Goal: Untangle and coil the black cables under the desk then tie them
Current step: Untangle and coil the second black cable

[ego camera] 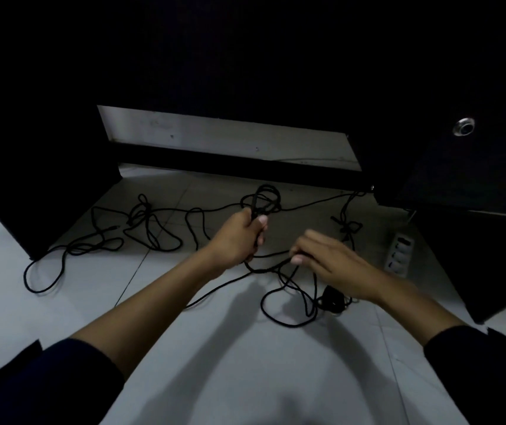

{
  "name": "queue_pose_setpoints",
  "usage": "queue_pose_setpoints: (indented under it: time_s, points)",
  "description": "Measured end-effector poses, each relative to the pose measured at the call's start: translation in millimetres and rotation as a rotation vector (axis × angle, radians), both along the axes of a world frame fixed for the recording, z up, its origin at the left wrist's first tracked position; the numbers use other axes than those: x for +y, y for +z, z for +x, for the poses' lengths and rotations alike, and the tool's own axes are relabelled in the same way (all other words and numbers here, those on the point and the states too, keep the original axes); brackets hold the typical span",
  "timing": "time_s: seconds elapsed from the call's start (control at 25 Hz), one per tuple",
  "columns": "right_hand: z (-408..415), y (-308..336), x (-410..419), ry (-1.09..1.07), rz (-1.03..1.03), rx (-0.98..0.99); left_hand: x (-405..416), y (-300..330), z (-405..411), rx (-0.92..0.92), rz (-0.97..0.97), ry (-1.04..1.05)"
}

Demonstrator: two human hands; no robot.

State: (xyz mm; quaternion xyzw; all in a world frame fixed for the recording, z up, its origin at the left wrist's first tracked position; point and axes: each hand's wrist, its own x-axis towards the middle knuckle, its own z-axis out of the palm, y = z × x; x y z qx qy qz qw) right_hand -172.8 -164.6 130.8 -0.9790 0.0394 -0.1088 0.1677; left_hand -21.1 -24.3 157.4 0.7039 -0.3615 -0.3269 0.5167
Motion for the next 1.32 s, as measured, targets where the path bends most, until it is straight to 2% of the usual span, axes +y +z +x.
queue_pose_setpoints:
  time_s: [0.08,0.16,0.32,0.52,0.68,0.76,0.88,1.08,1.32]
  points:
    - [4,11,6,0.029,-0.159,-0.112,-1,-2,-4,-0.073,0.039,-0.021]
    - [8,19,13,0.021,-0.225,-0.142,-3,-2,-8,-0.071,0.040,-0.048]
    - [13,28,20,-0.028,-0.230,-0.164,-1,-3,-22,0.066,0.015,-0.187]
    - [11,45,6,0.023,-0.132,-0.174,0,-8,-19,-0.005,0.045,-0.161]
    - [2,52,1,0.046,-0.368,-0.235,6,-6,-18,0.029,0.073,-0.261]
    - [0,54,1,0.021,-0.408,-0.284,8,-2,-16,0.045,0.088,-0.296]
    - [1,54,-1,-0.035,-0.326,-0.339,11,5,-16,0.083,0.079,-0.386]
    - [6,50,-1,-0.070,-0.168,-0.257,13,6,-21,0.096,0.122,-0.477]
    - [15,36,1,-0.278,0.297,-0.282,8,-2,-26,0.155,0.014,-0.434]
